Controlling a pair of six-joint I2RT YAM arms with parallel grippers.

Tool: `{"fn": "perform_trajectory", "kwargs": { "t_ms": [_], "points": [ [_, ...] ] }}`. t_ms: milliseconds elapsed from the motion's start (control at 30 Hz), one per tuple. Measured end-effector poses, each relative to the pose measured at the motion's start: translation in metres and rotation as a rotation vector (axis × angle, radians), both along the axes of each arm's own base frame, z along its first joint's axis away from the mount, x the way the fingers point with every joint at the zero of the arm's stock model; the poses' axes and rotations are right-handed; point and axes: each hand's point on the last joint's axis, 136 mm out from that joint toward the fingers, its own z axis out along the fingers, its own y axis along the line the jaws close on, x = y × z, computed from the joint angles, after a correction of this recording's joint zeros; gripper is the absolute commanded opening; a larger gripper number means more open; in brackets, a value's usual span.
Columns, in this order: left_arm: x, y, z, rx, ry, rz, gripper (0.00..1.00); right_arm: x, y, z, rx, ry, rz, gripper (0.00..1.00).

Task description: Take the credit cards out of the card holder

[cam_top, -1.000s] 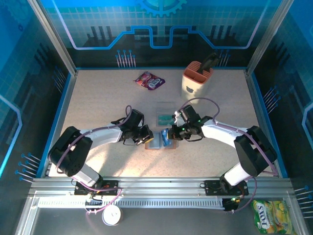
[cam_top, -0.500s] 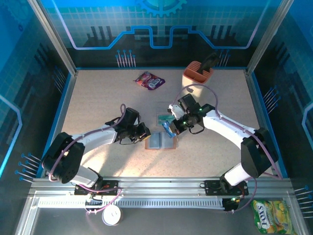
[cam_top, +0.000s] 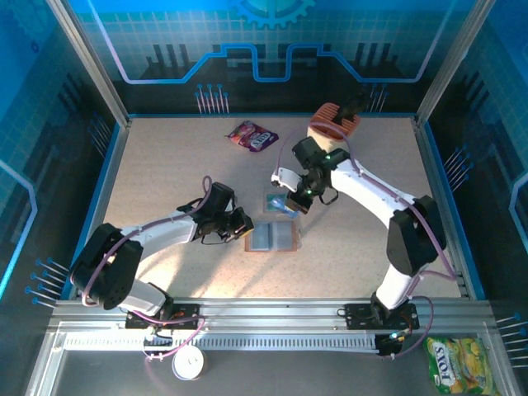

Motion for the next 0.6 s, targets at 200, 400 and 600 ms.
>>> {"fn": "perform_trajectory", "kwargs": {
  "t_ms": [200, 400, 600],
  "points": [
    [-0.004, 0.003, -0.006, 0.007, 0.013, 0.002, 0.12, 0.033, 0.000, 0.006, -0.025, -0.029, 0.061, 0.00],
    [-0.005, 0.003, -0.007, 0.007, 0.016, 0.003, 0.15, 0.064, 0.004, 0.009, -0.028, -0.053, 0.087, 0.00],
    [-0.002, 0.001, -0.006, -0.010, -0.003, 0.009, 0.15, 0.088, 0.003, 0.007, -0.037, -0.058, 0.098, 0.00]
  ]
}}
